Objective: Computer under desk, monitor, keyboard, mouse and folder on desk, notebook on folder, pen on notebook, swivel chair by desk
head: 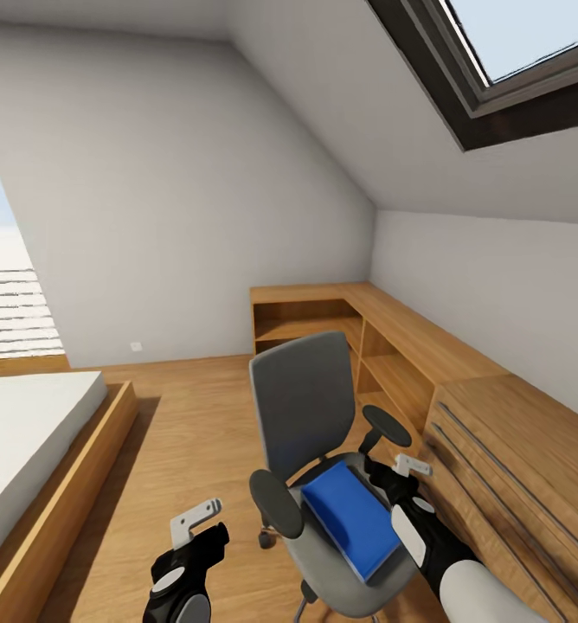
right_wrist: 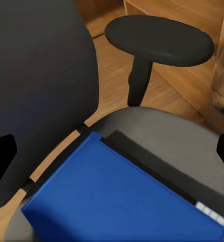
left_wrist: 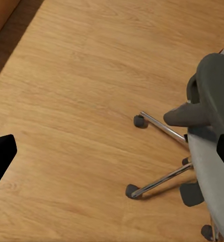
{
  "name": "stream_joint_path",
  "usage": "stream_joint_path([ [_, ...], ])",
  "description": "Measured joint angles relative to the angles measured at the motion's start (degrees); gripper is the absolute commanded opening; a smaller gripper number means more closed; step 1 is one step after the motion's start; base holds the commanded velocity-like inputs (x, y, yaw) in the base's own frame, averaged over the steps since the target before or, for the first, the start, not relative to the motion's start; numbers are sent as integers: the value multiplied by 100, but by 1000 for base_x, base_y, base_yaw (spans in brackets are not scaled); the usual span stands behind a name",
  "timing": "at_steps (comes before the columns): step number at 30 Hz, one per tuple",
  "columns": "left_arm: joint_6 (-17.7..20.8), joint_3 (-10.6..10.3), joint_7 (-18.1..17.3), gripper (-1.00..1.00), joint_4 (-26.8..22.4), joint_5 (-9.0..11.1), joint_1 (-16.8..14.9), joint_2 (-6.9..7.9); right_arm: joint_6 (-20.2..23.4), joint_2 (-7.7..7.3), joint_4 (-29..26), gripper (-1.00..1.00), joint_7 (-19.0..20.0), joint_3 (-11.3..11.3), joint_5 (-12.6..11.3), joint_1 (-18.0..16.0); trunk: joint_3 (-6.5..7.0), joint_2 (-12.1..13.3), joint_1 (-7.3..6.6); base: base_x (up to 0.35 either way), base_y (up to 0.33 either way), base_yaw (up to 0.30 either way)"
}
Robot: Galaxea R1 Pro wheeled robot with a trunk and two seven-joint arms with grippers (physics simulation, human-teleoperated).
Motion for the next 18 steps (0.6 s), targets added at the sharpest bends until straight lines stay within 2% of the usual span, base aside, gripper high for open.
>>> stream_joint_path([
  [10,0,22,3,100,8,0,0,-1,-80,-87,77,100,531,0,20,0,-180,-401,220,0,0,0],
  [18,0,32,4,100,8,0,0,1,-179,-117,39,100,669,10,34,0,-323,-723,396,0,0,0],
])
